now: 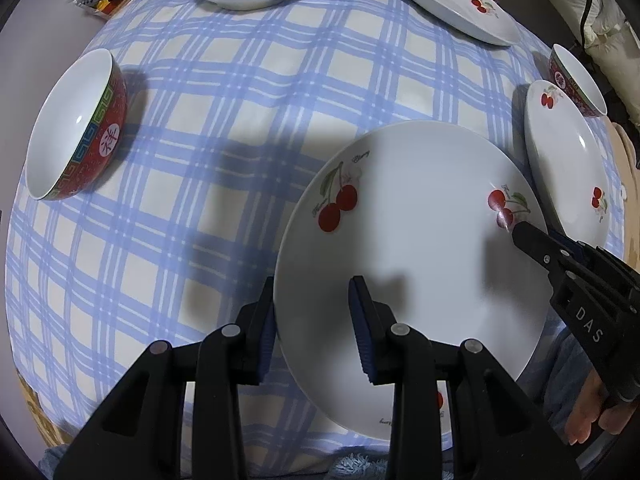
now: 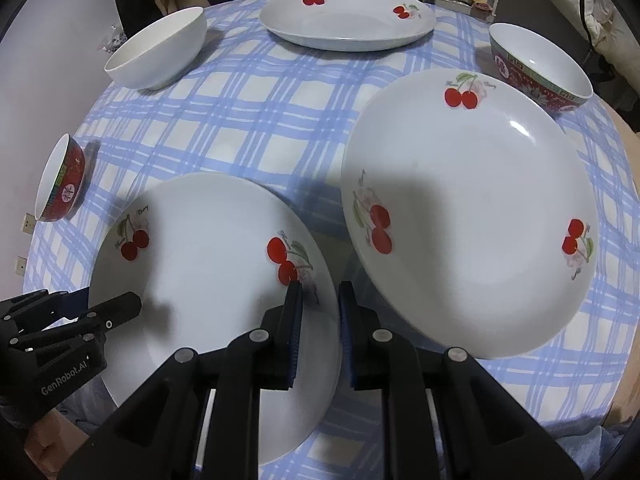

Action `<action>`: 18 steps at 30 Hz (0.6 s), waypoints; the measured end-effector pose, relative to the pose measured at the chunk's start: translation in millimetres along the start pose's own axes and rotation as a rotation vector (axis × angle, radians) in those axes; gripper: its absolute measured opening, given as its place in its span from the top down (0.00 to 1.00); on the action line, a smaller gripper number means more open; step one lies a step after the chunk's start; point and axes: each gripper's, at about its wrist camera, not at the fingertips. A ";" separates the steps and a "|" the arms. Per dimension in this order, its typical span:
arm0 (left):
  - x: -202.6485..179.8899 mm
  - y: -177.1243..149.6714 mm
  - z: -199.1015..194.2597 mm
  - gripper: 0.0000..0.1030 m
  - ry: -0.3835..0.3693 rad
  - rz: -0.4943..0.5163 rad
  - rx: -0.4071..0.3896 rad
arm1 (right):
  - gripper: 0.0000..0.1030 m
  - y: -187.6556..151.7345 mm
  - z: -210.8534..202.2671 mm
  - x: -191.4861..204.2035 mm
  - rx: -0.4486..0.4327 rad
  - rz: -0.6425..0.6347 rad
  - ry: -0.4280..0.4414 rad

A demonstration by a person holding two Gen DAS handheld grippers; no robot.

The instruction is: Organize plates and bowls

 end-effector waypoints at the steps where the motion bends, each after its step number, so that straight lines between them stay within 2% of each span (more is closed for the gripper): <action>1: 0.0 1.3 -0.9 0.69 -0.003 -0.006 -0.007 | 0.81 0.5 0.1 0.2 -0.004 -0.004 0.000; 6: 4.8 7.2 -0.7 0.69 -0.012 -0.017 -0.008 | 0.81 5.2 1.3 2.7 -0.018 -0.004 0.002; 10: 4.9 9.4 0.2 0.68 0.022 0.013 0.007 | 0.81 5.2 0.4 5.8 -0.021 -0.026 -0.011; 14: 3.1 9.3 0.9 0.68 0.020 0.013 0.005 | 0.82 4.8 -2.6 4.4 -0.016 -0.019 -0.012; 18: 1.0 7.0 1.6 0.66 0.026 0.010 -0.007 | 0.82 5.5 -17.5 0.2 -0.056 -0.006 0.007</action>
Point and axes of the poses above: each gripper's, at about its wrist camera, not at the fingertips, and z roughly the way its jaws point, x to its left, y to its top, and after that the axes turned 5 degrees about z, right-handed
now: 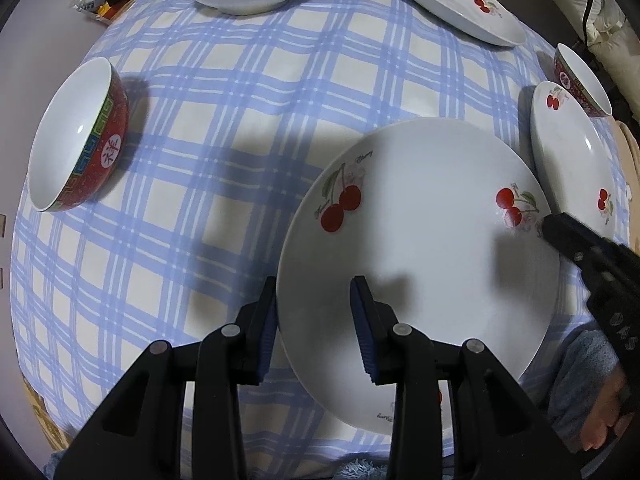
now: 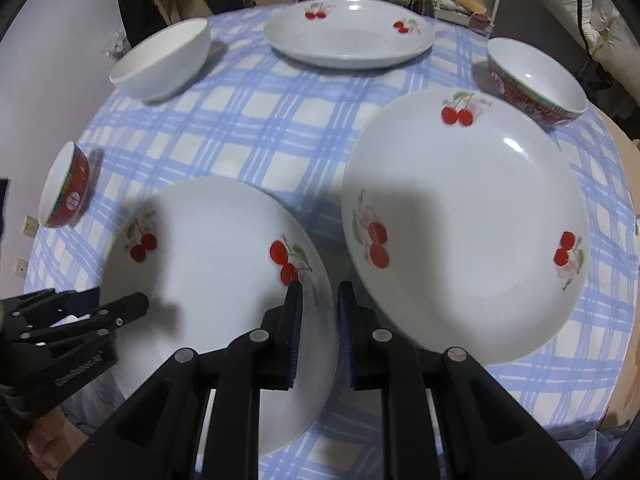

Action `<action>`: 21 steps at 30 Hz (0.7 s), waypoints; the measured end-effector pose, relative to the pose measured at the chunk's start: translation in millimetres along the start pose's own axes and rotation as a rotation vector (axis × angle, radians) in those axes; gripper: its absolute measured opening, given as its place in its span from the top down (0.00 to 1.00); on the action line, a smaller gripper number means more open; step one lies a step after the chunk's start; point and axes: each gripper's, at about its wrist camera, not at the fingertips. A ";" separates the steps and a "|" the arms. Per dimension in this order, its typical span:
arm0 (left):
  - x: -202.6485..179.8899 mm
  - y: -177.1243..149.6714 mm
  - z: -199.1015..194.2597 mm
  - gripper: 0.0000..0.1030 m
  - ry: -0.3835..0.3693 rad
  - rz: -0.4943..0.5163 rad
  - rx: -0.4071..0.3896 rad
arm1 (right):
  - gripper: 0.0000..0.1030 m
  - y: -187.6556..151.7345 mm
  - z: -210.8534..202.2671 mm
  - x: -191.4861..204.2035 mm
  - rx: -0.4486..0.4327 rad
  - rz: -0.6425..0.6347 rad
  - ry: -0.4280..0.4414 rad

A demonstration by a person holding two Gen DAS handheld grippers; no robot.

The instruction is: Organize plates and bowls

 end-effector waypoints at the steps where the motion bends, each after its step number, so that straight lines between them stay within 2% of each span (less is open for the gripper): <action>1: -0.1 -1.9 -1.7 0.65 -0.007 -0.008 -0.006 | 0.82 0.8 -5.1 -0.9 -0.015 0.000 0.001; 4: 0.2 -3.3 -8.3 0.62 -0.010 -0.016 -0.036 | 0.82 4.1 -25.6 -7.2 -0.087 0.008 -0.026; 5: -1.8 -1.6 -12.8 0.59 0.001 -0.010 -0.058 | 0.82 5.5 -32.7 -11.3 -0.116 0.023 -0.029; 6: -0.6 -1.8 -18.7 0.51 0.010 -0.003 -0.076 | 0.82 6.9 -40.6 -16.4 -0.148 0.042 -0.023; 8: -2.7 -2.0 -28.1 0.44 0.036 0.010 -0.120 | 0.81 12.2 -54.4 -26.8 -0.186 0.068 -0.014; 12: -10.2 -1.1 -40.8 0.36 0.093 0.058 -0.168 | 0.76 24.7 -75.2 -47.4 -0.244 0.091 -0.061; 15: -20.1 13.3 -49.7 0.32 0.120 0.123 -0.194 | 0.62 29.7 -85.7 -63.5 -0.257 0.124 -0.046; 18: -31.9 22.2 -59.3 0.23 0.134 0.137 -0.225 | 0.42 34.2 -95.9 -75.7 -0.282 0.144 -0.069; 20: -41.8 27.8 -64.2 0.21 0.127 0.156 -0.238 | 0.24 35.8 -99.6 -81.2 -0.293 0.157 -0.081; 21: -46.3 28.8 -65.9 0.19 0.128 0.169 -0.238 | 0.20 37.0 -100.5 -83.4 -0.296 0.165 -0.082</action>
Point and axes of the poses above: each gripper's, at about its wrist camera, not at the fingertips, and z roughly the way its jaws point, x to its left, y to its top, and after that the axes turned 5 degrees about z, right-handed
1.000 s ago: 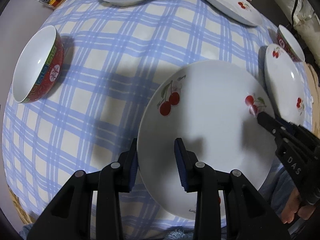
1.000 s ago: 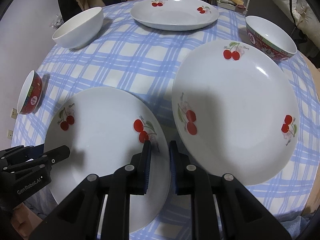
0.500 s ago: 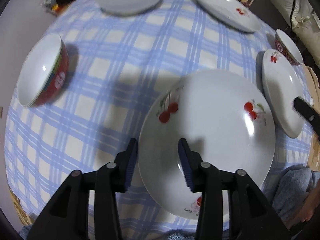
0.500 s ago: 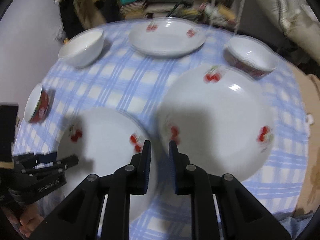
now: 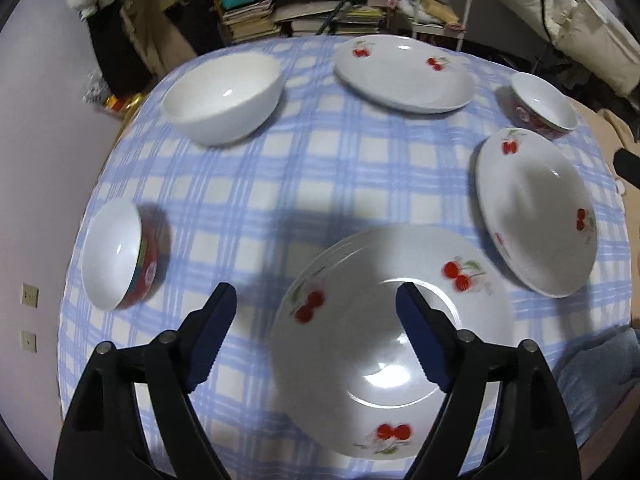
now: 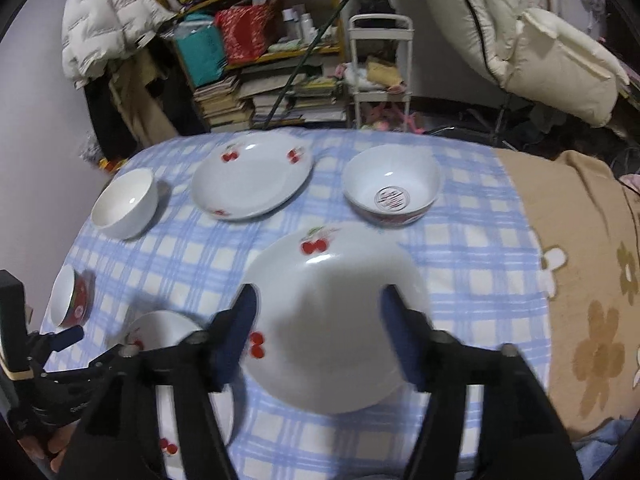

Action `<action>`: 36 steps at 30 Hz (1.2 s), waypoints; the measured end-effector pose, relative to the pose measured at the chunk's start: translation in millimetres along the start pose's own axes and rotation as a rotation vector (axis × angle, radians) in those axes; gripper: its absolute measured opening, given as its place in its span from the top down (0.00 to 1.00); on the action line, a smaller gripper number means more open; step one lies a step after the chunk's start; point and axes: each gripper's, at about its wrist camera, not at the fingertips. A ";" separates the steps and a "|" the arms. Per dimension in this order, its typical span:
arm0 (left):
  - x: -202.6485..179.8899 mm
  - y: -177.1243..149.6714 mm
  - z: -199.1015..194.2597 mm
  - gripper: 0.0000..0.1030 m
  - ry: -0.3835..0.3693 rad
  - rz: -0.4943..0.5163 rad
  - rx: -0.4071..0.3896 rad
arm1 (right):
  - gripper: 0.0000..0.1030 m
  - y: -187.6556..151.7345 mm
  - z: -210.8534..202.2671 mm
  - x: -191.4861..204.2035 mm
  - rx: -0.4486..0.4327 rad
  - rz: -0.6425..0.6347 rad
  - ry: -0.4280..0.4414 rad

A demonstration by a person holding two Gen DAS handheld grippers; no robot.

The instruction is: Organize plates and bowls

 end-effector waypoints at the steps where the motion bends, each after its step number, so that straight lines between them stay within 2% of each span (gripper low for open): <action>1: -5.2 3.2 -1.2 0.18 -0.004 0.016 0.003 | 0.15 2.4 -0.9 -3.1 -0.004 0.010 0.005; 2: -10.0 6.3 -1.9 0.18 -0.009 0.028 0.007 | 0.10 4.3 -1.3 -5.4 -0.004 0.016 0.007; 4: -18.7 12.3 -3.5 0.18 -0.017 0.035 0.002 | 0.07 8.6 -2.0 -10.4 -0.007 0.018 0.012; 10: -44.2 25.9 -10.7 0.18 -0.029 0.090 -0.053 | 0.06 15.3 -1.2 -29.8 -0.012 0.051 0.000; 13: -55.9 36.1 -15.3 0.18 -0.009 0.115 -0.085 | 0.06 18.9 -2.6 -40.8 -0.009 0.073 0.016; 17: -60.8 50.7 -17.9 0.18 -0.013 0.106 -0.108 | 0.06 24.7 -5.7 -50.7 -0.036 0.075 -0.003; 20: -62.4 61.6 -17.0 0.18 -0.020 0.100 -0.108 | 0.06 28.1 -5.9 -57.9 -0.046 0.066 -0.034; 24: -66.7 72.3 -12.6 0.18 -0.023 0.113 -0.101 | 0.06 30.7 -0.3 -69.1 -0.026 0.078 -0.031; 28: -69.8 78.6 -6.7 0.18 -0.060 0.093 -0.069 | 0.06 32.0 8.4 -72.5 -0.014 0.041 -0.092; 36: -93.8 87.0 17.0 0.18 -0.083 0.127 -0.025 | 0.06 30.4 29.0 -83.9 0.044 0.030 -0.105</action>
Point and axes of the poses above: each gripper's, at about its wrist camera, not at the fingertips, and z roughly the way its jaws point, x to its left, y to its top, and after that the axes turned 5 degrees about z, right-handed
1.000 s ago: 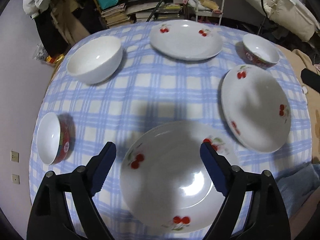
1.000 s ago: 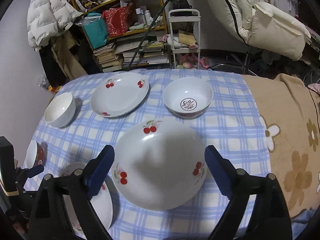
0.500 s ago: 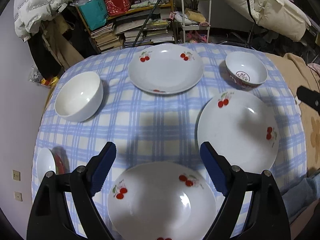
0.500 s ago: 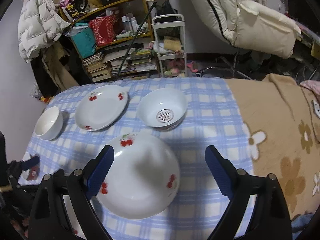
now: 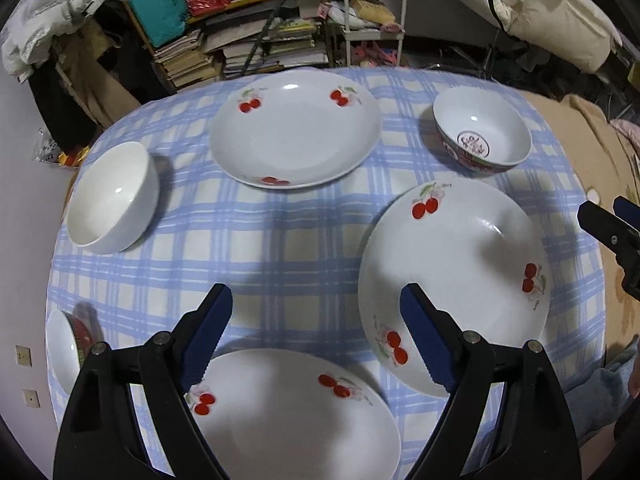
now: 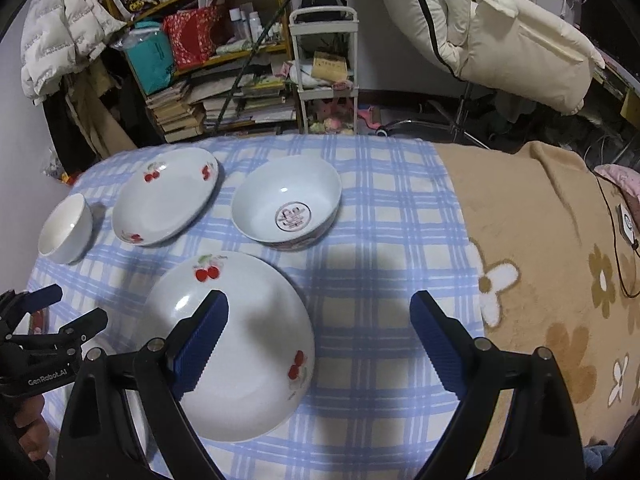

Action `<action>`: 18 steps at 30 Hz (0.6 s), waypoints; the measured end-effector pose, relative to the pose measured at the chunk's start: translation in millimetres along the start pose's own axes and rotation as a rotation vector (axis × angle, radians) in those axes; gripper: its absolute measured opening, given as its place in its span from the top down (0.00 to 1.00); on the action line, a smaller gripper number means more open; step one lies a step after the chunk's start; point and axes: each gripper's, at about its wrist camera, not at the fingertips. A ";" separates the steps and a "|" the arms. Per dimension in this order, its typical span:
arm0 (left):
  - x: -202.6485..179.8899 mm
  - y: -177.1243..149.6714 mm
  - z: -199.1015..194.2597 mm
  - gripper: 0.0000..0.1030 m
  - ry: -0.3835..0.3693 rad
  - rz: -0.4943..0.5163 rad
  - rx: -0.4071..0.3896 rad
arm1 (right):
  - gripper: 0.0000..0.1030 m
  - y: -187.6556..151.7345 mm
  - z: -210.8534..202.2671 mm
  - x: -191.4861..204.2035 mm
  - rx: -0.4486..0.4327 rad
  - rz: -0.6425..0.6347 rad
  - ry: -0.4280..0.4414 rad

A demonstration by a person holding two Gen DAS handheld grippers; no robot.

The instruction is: Organize plates and bowls

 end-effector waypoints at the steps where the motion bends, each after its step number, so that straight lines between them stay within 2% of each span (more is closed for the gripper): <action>1: -2.5 0.1 4.0 0.18 -0.011 0.004 0.009 | 0.06 -0.5 4.6 -1.6 0.018 0.004 -0.001; 7: -12.8 0.6 25.7 0.22 -0.043 0.021 0.051 | 0.10 -6.1 40.2 -11.7 0.163 0.063 0.019; 10: -13.4 1.6 33.9 0.36 -0.081 0.022 0.072 | 0.17 -10.2 54.4 -10.4 0.217 0.048 0.014; 12: -14.3 2.2 39.9 0.51 -0.096 0.026 0.091 | 0.24 -11.3 60.3 -9.3 0.235 0.045 0.022; 14: -13.7 3.4 45.8 0.60 -0.116 0.014 0.113 | 0.33 -12.3 65.7 -6.2 0.256 0.030 0.030; 15: -12.9 4.4 48.9 0.69 -0.133 0.006 0.120 | 0.36 -12.3 67.0 -5.0 0.262 0.026 0.031; 18: -15.2 8.0 57.0 0.76 -0.162 0.014 0.136 | 0.49 -14.5 71.5 -2.9 0.275 0.013 0.037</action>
Point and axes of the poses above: each gripper's, at about its wrist camera, not at the fingertips, and z roughly the way its jaws point, x to its left, y to its top, and after that the axes turned 5 degrees about z, right-handed
